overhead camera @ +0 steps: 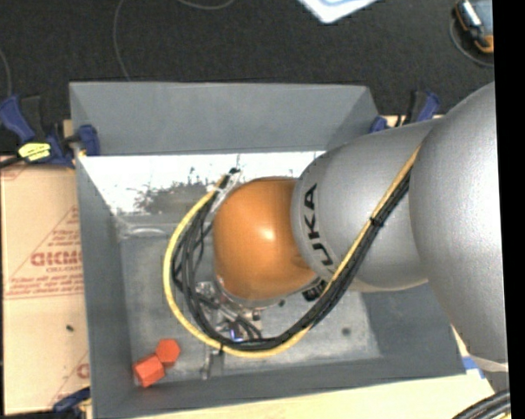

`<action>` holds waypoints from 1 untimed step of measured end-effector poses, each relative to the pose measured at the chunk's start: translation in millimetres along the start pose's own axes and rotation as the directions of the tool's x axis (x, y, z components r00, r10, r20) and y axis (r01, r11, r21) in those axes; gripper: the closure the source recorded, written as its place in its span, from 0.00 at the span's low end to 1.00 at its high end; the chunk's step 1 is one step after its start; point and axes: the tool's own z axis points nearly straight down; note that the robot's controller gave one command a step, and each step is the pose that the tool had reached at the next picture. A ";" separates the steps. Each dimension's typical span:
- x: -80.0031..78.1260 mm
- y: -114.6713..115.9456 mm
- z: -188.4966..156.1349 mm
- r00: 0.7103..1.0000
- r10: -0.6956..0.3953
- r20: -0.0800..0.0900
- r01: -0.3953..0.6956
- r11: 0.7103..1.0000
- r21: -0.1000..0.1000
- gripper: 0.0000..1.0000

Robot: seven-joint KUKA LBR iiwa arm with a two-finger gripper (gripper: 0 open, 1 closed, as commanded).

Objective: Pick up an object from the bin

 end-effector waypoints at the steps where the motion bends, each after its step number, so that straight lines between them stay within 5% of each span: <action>1: -1.8 -0.8 -4.4 1.000 0.005 0.008 -0.005 1.000 -0.002 0.00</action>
Offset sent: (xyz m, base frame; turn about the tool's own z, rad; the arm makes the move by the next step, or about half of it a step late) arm 0.0162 -0.1019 -0.0051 -0.1026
